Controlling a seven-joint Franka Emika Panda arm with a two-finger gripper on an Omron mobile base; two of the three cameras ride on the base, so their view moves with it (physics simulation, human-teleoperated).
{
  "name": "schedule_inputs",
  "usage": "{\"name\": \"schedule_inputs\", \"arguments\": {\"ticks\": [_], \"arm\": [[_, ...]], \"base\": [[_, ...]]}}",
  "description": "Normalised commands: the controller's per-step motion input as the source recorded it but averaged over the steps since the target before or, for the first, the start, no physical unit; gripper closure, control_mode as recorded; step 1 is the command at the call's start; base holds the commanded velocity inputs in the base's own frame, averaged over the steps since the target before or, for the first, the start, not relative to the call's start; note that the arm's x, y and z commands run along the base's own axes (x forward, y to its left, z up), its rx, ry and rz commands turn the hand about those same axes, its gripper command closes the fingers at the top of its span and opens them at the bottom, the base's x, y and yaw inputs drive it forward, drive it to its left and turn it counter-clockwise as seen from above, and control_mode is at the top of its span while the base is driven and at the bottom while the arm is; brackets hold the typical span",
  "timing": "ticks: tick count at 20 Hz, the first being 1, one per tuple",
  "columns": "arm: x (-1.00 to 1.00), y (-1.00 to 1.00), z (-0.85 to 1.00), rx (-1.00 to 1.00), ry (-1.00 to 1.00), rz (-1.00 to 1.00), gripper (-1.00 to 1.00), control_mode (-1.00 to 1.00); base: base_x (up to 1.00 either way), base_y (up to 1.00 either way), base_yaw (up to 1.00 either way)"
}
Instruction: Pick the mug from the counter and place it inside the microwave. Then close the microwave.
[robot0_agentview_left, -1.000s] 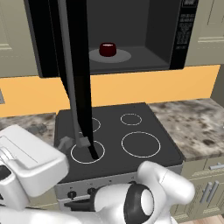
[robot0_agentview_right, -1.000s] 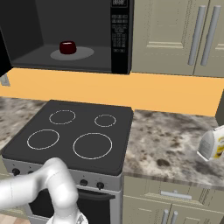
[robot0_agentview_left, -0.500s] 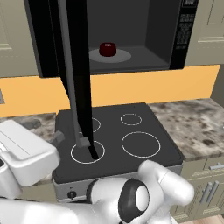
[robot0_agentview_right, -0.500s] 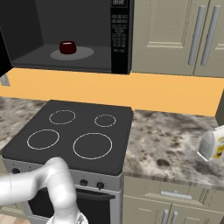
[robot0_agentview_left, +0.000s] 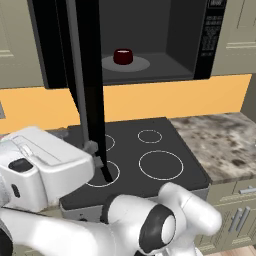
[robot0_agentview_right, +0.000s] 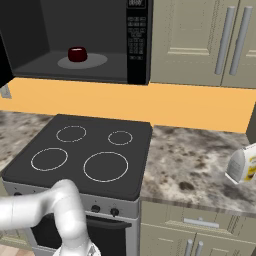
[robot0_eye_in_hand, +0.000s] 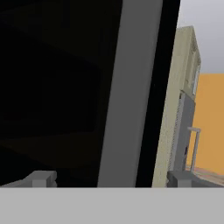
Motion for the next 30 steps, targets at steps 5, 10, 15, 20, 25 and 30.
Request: {"name": "schedule_inputs", "arguments": {"ticks": [5, 10, 15, 20, 25, 30], "arm": [[0.00, -0.57, 0.17, 0.00, 0.07, 0.00, -1.00, -1.00], [-0.05, -0.66, 0.09, 0.00, 0.13, 0.00, -1.00, -1.00], [-0.14, -0.80, 0.05, 0.00, 0.12, 0.02, -1.00, -1.00], [-0.01, -0.78, 0.09, 0.00, 0.05, 0.05, -1.00, -1.00], [0.06, -0.76, 0.05, 0.00, 0.00, 0.08, -1.00, -1.00], [0.46, -0.75, 0.00, 0.00, -0.08, 0.10, -1.00, -1.00]], "base": [[0.00, 0.00, 0.00], [0.00, 0.00, 0.00], [0.00, 0.00, 0.00], [0.00, 0.00, 0.00], [0.00, 0.00, 0.00], [0.00, 0.00, 0.00]]}}
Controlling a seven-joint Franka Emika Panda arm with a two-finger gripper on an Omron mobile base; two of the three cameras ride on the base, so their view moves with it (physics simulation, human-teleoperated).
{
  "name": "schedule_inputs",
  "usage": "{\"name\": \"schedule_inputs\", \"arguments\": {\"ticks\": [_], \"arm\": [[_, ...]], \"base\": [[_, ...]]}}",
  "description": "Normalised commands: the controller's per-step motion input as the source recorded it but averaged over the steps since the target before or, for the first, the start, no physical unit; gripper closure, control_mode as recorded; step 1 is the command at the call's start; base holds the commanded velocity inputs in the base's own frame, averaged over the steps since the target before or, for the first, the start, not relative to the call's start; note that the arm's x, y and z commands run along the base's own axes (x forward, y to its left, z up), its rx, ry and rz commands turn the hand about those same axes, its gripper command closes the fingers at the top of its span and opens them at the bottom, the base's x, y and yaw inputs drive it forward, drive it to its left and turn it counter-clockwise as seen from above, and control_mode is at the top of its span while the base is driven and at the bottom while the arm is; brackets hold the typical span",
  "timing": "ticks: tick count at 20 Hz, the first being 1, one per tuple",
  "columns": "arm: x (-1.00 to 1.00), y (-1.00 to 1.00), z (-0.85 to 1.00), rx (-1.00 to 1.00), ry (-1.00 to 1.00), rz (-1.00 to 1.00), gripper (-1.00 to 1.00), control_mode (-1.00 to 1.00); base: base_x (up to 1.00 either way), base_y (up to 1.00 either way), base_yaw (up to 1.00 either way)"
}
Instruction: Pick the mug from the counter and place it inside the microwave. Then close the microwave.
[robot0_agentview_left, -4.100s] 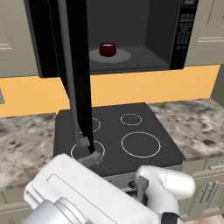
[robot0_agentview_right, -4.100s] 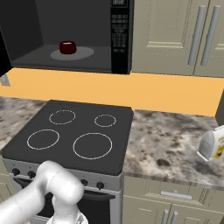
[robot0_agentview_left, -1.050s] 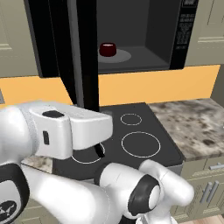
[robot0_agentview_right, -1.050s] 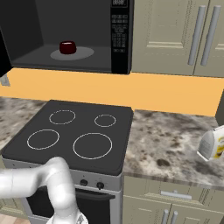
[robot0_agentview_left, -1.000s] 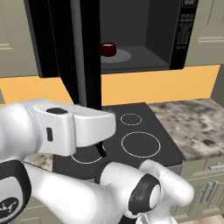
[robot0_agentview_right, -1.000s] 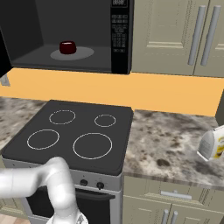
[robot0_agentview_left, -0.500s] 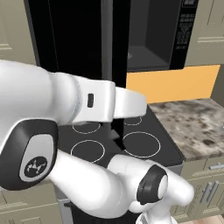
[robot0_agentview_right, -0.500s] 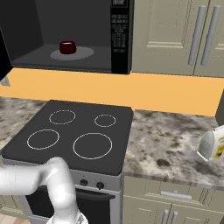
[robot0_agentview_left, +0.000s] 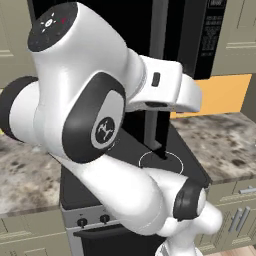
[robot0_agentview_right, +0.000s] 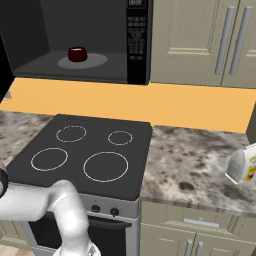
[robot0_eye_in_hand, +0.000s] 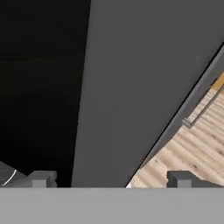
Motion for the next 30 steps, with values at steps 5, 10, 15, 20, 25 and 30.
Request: {"name": "schedule_inputs", "arguments": {"ticks": [5, 10, 15, 20, 25, 30], "arm": [[0.55, -0.71, 0.07, -0.01, -0.09, 0.12, -1.00, -1.00], [0.58, -0.67, 0.01, -0.01, -0.10, 0.11, -1.00, -1.00], [0.53, -0.61, 0.00, 0.00, -0.17, 0.08, -1.00, -1.00], [0.59, -0.62, -0.15, 0.00, -0.26, 0.03, -1.00, -1.00], [0.67, -0.64, -0.34, 0.00, -0.30, 0.00, -1.00, -1.00], [0.75, -0.60, -0.41, 0.00, -0.33, 0.00, -1.00, -1.00]], "base": [[0.00, 0.00, 0.00], [0.00, 0.00, 0.00], [0.00, 0.00, 0.00], [0.00, 0.00, 0.00], [0.00, 0.00, 0.00], [0.00, 0.00, 0.00]]}}
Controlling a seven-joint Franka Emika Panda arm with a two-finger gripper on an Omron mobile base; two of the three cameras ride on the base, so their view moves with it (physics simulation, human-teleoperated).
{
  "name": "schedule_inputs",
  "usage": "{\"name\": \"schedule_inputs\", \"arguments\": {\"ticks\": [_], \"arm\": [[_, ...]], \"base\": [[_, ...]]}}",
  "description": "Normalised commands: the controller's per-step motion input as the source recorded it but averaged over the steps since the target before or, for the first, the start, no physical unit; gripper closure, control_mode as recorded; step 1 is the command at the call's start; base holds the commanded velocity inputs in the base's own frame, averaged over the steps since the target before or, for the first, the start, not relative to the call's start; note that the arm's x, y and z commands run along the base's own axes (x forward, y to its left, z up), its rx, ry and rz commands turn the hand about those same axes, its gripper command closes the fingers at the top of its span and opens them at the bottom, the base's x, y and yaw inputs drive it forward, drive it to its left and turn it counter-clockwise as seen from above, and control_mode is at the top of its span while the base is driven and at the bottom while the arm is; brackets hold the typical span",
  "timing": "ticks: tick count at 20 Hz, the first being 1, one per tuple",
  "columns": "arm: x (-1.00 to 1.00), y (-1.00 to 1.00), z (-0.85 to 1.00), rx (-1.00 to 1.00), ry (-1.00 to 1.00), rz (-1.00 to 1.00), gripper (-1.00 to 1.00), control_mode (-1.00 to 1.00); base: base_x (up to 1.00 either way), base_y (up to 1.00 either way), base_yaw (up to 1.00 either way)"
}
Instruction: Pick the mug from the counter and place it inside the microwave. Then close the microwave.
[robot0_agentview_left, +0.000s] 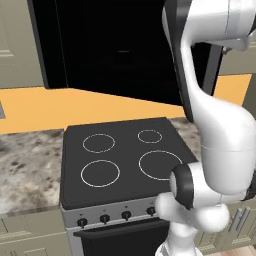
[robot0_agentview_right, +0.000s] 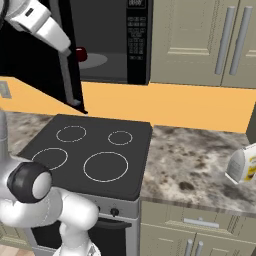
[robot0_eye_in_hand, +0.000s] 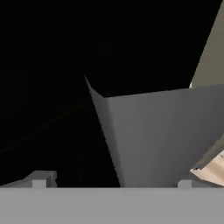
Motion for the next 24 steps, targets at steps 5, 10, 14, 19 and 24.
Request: {"name": "schedule_inputs", "arguments": {"ticks": [5, 10, 14, 19, 24], "arm": [[0.81, -0.53, -0.33, 0.00, -0.35, 0.00, -1.00, -1.00], [0.87, -0.47, -0.19, 0.00, -0.32, 0.00, -1.00, -1.00], [0.67, -0.26, 0.07, 0.00, -0.19, 0.00, -1.00, -1.00], [0.69, -0.13, 0.31, 0.00, -0.07, 0.03, -1.00, -1.00], [0.65, -0.05, 0.41, 0.00, -0.01, 0.03, -1.00, -1.00]], "base": [[0.00, 0.00, 0.00], [0.00, 0.00, 0.00], [0.00, 0.00, 0.00], [0.00, 0.00, 0.00], [0.00, 0.00, 0.00]]}}
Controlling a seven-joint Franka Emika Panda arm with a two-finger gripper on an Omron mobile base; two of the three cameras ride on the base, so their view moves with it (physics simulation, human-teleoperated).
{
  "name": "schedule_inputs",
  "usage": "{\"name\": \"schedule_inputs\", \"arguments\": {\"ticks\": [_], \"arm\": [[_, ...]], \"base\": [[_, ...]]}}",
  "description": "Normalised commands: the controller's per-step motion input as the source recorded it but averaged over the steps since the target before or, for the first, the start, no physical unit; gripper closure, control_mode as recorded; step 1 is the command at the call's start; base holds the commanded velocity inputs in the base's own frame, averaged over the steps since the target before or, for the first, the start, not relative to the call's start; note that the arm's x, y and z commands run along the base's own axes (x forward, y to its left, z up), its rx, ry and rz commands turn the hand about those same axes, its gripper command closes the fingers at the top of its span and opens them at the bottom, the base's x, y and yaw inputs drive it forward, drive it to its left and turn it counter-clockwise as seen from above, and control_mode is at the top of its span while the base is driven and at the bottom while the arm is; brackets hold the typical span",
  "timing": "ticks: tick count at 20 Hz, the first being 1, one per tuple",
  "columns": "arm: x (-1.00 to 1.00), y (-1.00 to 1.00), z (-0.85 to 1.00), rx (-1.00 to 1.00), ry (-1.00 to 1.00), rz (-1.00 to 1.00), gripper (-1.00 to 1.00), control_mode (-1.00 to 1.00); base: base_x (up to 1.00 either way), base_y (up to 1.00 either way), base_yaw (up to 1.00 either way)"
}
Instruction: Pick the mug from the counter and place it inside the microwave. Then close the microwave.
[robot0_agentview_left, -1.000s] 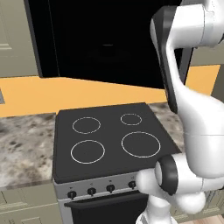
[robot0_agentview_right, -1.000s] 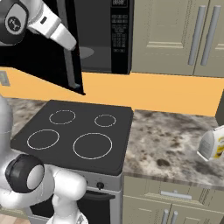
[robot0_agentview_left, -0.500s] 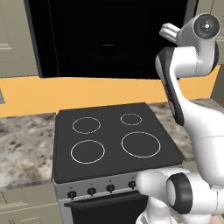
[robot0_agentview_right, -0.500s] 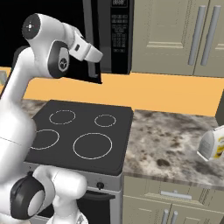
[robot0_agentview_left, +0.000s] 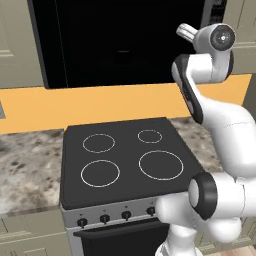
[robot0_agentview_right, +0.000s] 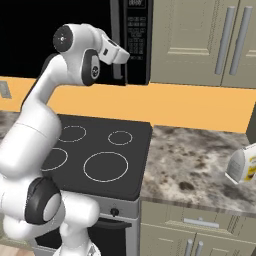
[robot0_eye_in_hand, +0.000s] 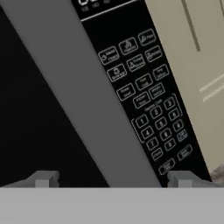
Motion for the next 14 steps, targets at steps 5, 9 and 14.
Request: {"name": "schedule_inputs", "arguments": {"ticks": [5, 9, 14], "arm": [[0.55, -0.02, 0.33, 0.00, 0.00, 0.02, -1.00, -1.00], [0.60, -0.04, 0.09, 0.00, 0.00, 0.00, -1.00, -1.00], [0.54, 0.00, 0.00, -0.01, -0.02, 0.00, -1.00, -1.00]], "base": [[0.00, 0.00, 0.00], [0.00, 0.00, 0.00], [0.00, 0.00, 0.00]]}}
